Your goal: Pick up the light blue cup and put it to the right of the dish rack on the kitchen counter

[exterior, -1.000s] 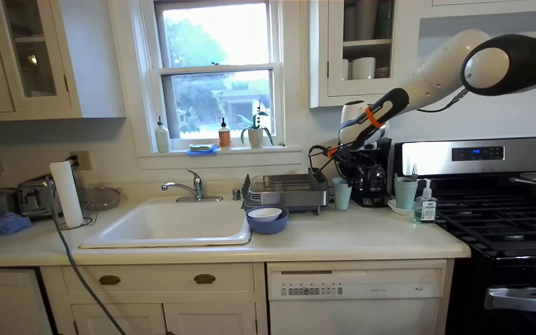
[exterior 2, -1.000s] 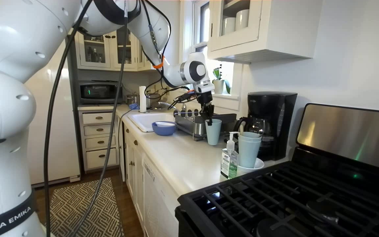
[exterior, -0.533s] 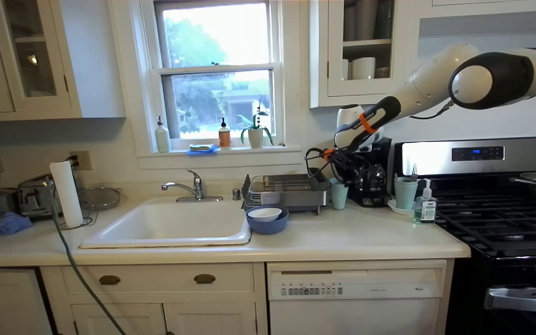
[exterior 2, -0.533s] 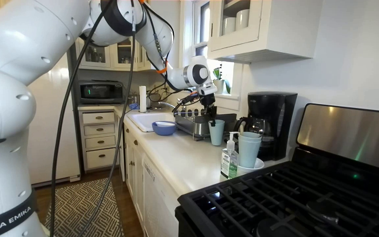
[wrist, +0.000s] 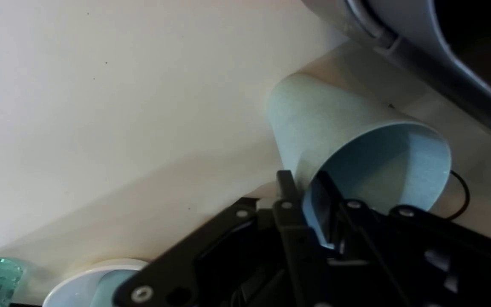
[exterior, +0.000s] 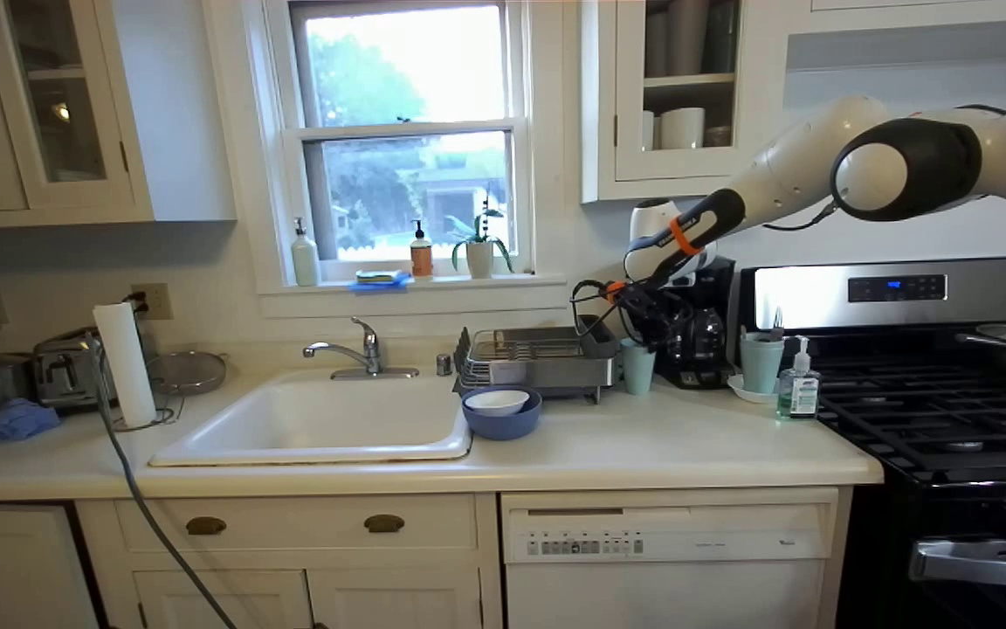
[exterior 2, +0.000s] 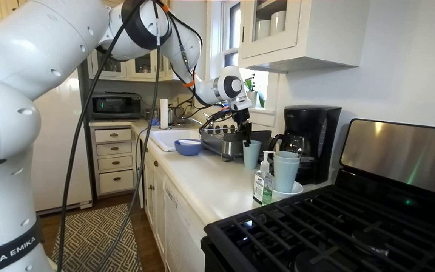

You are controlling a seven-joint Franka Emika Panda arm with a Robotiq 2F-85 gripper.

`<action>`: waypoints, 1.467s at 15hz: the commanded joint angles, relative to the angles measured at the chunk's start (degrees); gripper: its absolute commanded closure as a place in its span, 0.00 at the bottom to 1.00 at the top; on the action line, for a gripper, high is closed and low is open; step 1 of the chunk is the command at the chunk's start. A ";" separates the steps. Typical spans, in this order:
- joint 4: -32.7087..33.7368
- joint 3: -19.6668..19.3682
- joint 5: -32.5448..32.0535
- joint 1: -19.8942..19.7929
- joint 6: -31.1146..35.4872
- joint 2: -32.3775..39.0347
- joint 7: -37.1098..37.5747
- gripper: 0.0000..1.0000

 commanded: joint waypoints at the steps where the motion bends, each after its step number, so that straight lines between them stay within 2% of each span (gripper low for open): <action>1: 3.31 0.35 1.71 -0.67 -1.75 1.47 -0.13 0.51; 5: 0.98 1.43 2.56 -0.93 0.17 -0.89 -2.43 0.23; 8: -1.94 0.91 0.58 0.29 1.74 -3.35 -5.41 0.02; 13: -8.23 -1.28 -6.49 3.47 7.96 -8.77 -12.35 0.00; 19: -20.00 -4.08 -18.68 7.76 15.05 -20.08 -17.67 0.00; 22: -26.56 -2.78 -22.32 8.09 13.91 -27.88 -21.45 0.00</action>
